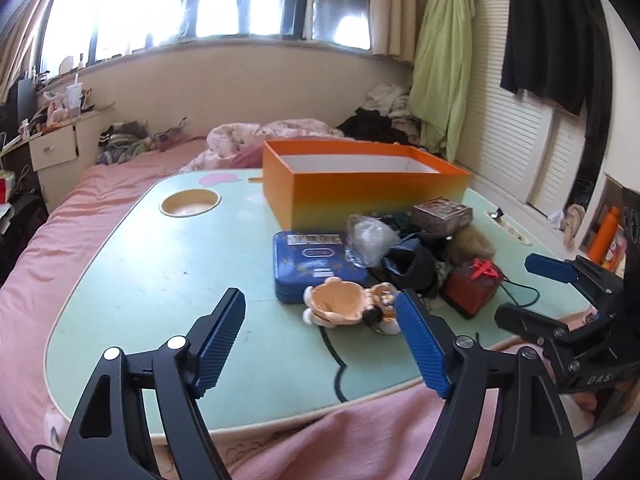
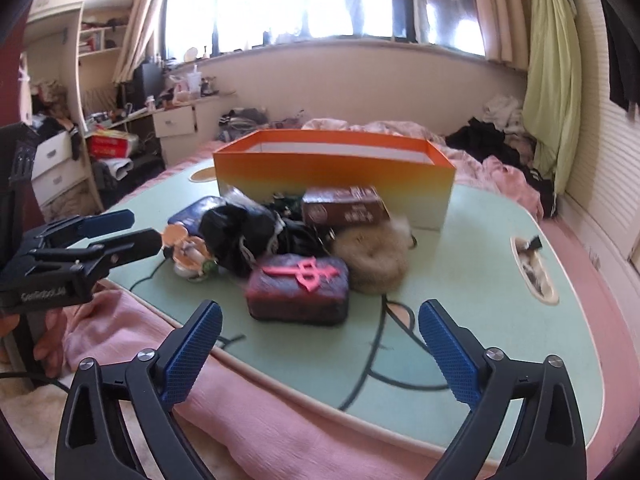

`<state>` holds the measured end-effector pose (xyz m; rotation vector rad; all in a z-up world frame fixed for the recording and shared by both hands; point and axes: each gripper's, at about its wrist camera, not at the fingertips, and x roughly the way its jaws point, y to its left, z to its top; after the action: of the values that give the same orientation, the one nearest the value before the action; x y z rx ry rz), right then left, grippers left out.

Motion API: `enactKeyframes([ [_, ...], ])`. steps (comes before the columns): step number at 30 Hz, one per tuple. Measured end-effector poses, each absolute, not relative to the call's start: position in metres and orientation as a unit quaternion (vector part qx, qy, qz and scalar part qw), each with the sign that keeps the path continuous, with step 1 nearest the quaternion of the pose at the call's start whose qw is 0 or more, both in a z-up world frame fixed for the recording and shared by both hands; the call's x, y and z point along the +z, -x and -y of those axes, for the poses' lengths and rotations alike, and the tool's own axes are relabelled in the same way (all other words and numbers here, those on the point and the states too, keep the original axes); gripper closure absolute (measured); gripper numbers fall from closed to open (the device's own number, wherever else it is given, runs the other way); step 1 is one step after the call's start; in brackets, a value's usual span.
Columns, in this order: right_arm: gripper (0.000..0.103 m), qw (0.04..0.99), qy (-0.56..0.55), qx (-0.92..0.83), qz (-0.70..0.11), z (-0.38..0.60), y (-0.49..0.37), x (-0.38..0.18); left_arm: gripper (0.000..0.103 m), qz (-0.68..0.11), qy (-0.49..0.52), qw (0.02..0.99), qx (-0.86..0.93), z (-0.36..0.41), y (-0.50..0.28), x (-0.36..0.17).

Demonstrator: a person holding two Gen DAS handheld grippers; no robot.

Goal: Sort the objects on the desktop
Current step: 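Grasp the doll figurine with the left gripper while the right gripper grasps the dark red block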

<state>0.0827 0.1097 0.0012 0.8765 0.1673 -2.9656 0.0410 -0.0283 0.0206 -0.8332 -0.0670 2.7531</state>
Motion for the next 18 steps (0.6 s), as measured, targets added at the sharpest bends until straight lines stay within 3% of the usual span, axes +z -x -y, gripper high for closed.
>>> enactKeyframes([
  [2,0.016,0.028,-0.296,-0.954,-0.032,-0.113,-0.072,0.002,0.031,0.027,0.298,0.136,0.944,0.029,-0.034,0.017],
  [9,0.022,0.048,-0.331,-0.942,-0.025,-0.107,-0.051,-0.004,0.031,0.020,0.334,0.182,0.925,0.011,-0.021,0.008],
  [11,0.040,0.040,-0.331,-0.942,-0.038,-0.104,-0.048,-0.005,0.031,0.018,0.343,0.188,0.920,0.007,-0.014,0.006],
  [13,0.042,0.037,-0.334,-0.941,-0.043,-0.101,-0.047,-0.007,0.031,0.014,0.346,0.187,0.919,0.003,-0.012,0.006],
  [16,0.042,0.040,-0.319,-0.946,-0.034,-0.105,-0.056,-0.007,0.050,0.012,0.341,0.199,0.919,0.002,-0.020,0.006],
  [18,0.042,0.042,-0.306,-0.951,-0.025,-0.109,-0.062,-0.004,0.052,0.012,0.338,0.207,0.918,0.003,-0.028,0.006],
])
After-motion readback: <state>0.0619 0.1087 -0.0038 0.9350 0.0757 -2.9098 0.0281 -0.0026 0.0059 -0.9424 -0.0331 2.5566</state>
